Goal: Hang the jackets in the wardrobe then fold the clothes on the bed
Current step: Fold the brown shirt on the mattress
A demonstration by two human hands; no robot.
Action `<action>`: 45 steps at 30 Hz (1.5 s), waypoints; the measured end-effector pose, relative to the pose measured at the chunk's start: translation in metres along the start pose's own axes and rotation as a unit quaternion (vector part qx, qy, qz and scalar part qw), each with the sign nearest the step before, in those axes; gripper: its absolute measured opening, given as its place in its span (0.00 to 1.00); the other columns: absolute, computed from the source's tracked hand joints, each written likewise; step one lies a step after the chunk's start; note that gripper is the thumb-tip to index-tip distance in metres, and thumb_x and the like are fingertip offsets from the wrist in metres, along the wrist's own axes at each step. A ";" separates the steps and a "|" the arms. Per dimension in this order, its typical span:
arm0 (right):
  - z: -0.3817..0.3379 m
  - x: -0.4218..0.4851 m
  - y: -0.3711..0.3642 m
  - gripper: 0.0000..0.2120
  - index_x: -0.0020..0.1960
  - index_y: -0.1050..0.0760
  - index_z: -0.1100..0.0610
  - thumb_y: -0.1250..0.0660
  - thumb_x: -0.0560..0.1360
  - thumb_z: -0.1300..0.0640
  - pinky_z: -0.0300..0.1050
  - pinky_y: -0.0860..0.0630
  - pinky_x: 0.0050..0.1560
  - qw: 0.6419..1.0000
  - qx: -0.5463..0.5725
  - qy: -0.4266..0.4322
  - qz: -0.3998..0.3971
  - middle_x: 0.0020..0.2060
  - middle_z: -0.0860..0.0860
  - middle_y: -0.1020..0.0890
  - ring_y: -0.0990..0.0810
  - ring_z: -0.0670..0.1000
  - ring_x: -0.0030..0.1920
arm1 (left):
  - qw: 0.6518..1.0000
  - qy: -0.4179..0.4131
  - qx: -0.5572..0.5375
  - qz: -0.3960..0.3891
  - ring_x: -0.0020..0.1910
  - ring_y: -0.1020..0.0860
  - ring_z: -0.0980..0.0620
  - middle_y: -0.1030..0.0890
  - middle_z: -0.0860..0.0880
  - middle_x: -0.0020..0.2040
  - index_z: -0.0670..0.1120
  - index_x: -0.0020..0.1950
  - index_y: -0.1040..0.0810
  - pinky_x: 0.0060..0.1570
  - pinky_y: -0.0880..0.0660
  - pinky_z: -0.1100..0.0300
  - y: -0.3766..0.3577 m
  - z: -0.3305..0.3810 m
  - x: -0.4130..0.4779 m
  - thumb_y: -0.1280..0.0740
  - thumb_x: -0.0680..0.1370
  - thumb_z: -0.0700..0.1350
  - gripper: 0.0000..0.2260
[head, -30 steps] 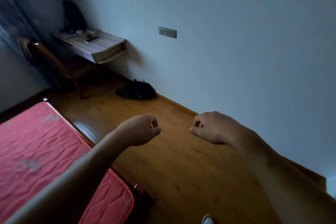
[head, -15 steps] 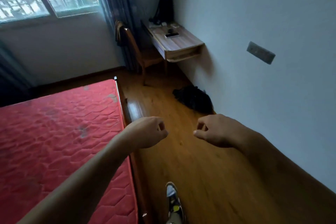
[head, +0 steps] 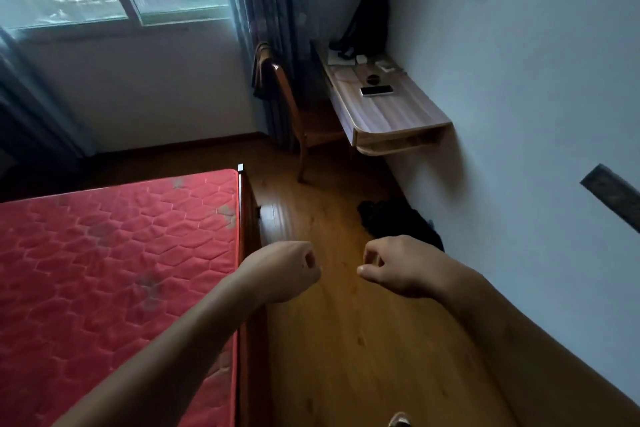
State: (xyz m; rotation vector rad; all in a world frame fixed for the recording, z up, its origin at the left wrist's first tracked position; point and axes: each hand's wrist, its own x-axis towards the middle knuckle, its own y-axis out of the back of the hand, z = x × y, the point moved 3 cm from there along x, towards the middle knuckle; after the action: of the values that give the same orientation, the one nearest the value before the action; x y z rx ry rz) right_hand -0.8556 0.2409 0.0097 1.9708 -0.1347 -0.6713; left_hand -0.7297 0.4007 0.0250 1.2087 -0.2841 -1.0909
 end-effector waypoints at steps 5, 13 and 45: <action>0.023 0.109 0.040 0.16 0.61 0.24 0.47 0.37 0.80 0.39 0.43 0.21 0.50 0.999 0.002 0.040 -0.028 0.53 0.46 0.19 0.21 0.45 0.49 | 0.999 0.037 -0.001 0.014 0.41 0.20 0.54 0.19 0.52 0.45 0.50 0.49 0.22 0.42 0.21 0.55 0.029 -0.011 0.102 0.35 0.80 0.53 0.08; 0.059 0.294 0.147 0.16 0.59 0.23 0.47 0.35 0.78 0.38 0.46 0.20 0.52 0.991 -0.029 0.104 -0.081 0.52 0.46 0.19 0.20 0.46 0.50 | 0.993 0.113 -0.024 0.038 0.42 0.22 0.53 0.18 0.52 0.47 0.48 0.53 0.21 0.41 0.26 0.58 0.102 -0.015 0.256 0.36 0.81 0.52 0.09; -0.073 0.940 0.376 0.15 0.61 0.25 0.46 0.36 0.79 0.40 0.51 0.20 0.57 0.987 -0.034 0.105 -0.117 0.53 0.46 0.19 0.20 0.48 0.52 | 0.987 0.133 -0.058 0.066 0.50 0.21 0.53 0.19 0.54 0.50 0.53 0.52 0.23 0.52 0.23 0.54 0.408 -0.334 0.784 0.37 0.78 0.58 0.11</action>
State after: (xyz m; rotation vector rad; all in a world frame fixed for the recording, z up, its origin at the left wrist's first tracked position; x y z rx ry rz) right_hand 0.0414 -0.2328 -0.0184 1.9943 0.2487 -0.6048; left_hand 0.1046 -0.0395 -0.0329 1.1978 -0.0923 -0.8104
